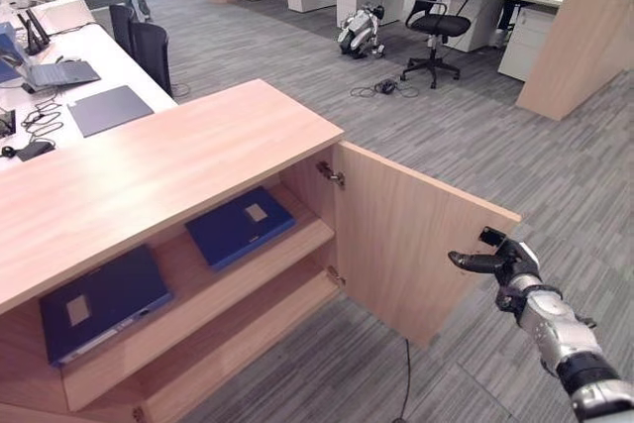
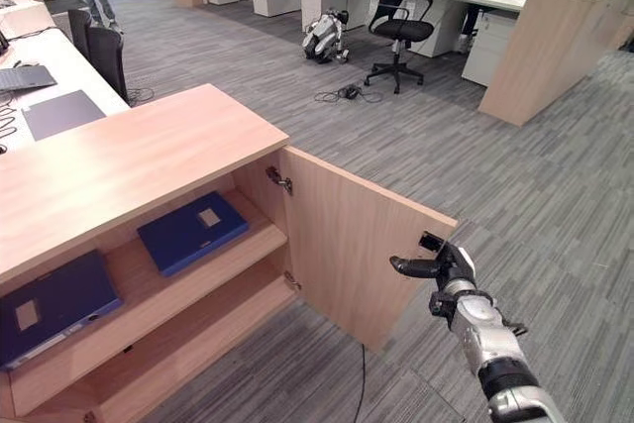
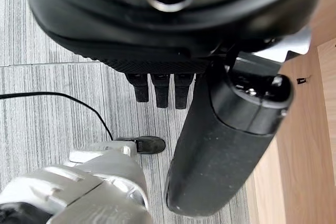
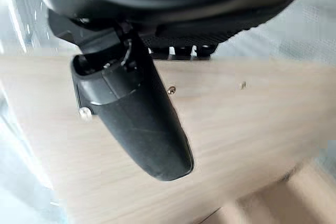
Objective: Put the empty folder in the office cabinet
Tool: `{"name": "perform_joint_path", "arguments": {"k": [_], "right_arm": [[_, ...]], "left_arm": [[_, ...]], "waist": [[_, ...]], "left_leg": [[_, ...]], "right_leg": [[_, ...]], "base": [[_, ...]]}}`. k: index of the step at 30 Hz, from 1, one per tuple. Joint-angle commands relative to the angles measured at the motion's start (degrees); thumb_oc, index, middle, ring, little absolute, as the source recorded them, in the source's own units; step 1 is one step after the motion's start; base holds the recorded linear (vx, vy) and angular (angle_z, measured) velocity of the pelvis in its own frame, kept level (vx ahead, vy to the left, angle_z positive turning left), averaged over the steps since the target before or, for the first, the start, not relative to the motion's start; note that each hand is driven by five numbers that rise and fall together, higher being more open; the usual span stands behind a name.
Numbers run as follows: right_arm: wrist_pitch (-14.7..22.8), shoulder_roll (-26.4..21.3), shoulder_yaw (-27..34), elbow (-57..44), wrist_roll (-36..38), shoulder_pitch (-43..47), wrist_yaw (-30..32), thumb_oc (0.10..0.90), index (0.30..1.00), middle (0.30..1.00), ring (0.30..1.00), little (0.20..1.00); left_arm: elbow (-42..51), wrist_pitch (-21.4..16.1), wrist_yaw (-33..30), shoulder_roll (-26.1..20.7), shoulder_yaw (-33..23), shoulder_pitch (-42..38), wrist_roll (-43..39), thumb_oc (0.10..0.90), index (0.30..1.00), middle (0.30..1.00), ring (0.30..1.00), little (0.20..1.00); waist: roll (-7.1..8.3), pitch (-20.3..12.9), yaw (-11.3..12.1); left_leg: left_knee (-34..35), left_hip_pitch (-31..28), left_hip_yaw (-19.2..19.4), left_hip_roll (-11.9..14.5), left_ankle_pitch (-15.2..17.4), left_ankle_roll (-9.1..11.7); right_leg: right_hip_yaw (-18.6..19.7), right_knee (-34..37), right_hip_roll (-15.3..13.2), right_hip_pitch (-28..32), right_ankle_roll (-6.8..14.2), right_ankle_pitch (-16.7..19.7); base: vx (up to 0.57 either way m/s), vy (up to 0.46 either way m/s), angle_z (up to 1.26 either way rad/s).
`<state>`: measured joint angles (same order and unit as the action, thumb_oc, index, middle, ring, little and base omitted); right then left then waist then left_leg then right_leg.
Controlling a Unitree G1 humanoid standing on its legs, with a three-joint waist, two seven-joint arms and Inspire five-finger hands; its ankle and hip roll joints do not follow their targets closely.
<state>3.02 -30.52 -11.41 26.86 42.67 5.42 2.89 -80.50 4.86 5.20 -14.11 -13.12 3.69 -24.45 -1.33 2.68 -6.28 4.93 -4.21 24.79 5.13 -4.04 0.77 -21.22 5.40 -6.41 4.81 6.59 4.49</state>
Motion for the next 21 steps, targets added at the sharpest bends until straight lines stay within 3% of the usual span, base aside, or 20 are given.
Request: {"name": "perform_joint_path", "arguments": {"k": [1, 8, 21], "right_arm": [[0.5, 16.1, -18.4, -14.1, 3.6, 9.3, -18.4, 0.8, 0.9, 0.9, 0.9, 0.9], [-3.6, 18.2, -27.8, -13.1, 1.7, 2.4, -22.1, 0.8, 0.9, 0.9, 0.9, 0.9], [-6.6, 16.0, -35.4, -13.1, -2.5, 2.6, -25.2, 0.8, 0.9, 0.9, 0.9, 0.9]], "left_arm": [[-1.7, -1.8, -0.3, -2.3, 1.5, -4.4, 0.4, 0.8, 0.9, 0.9, 0.9, 0.9], [0.4, -2.6, -0.2, 0.6, 3.0, -5.8, -3.1, 0.8, 0.9, 0.9, 0.9, 0.9], [0.2, -2.9, 0.1, 0.8, 3.6, -4.5, -3.0, 0.8, 0.9, 0.9, 0.9, 0.9]], "waist": [[1.44, -1.3, 5.2], [1.77, -1.3, 5.4], [4.64, -1.1, 10.4]], "left_leg": [[0.1, -3.0, -0.3, -2.2, 6.7, 0.2], [0.1, -2.0, -2.0, -2.5, 6.3, 0.1], [0.1, 1.8, -6.9, -3.4, 5.2, -0.1]], "right_leg": [[-1.6, -0.8, -0.1, 1.2, -1.3, -3.8], [-2.4, -2.5, -0.7, 0.5, -1.3, -4.1], [-6.7, -3.9, -2.6, -1.0, -0.1, -3.5]], "base": [[-0.01, 0.017, -0.05], [-0.02, 0.041, 0.06], [-0.02, 0.063, 0.44]]}}
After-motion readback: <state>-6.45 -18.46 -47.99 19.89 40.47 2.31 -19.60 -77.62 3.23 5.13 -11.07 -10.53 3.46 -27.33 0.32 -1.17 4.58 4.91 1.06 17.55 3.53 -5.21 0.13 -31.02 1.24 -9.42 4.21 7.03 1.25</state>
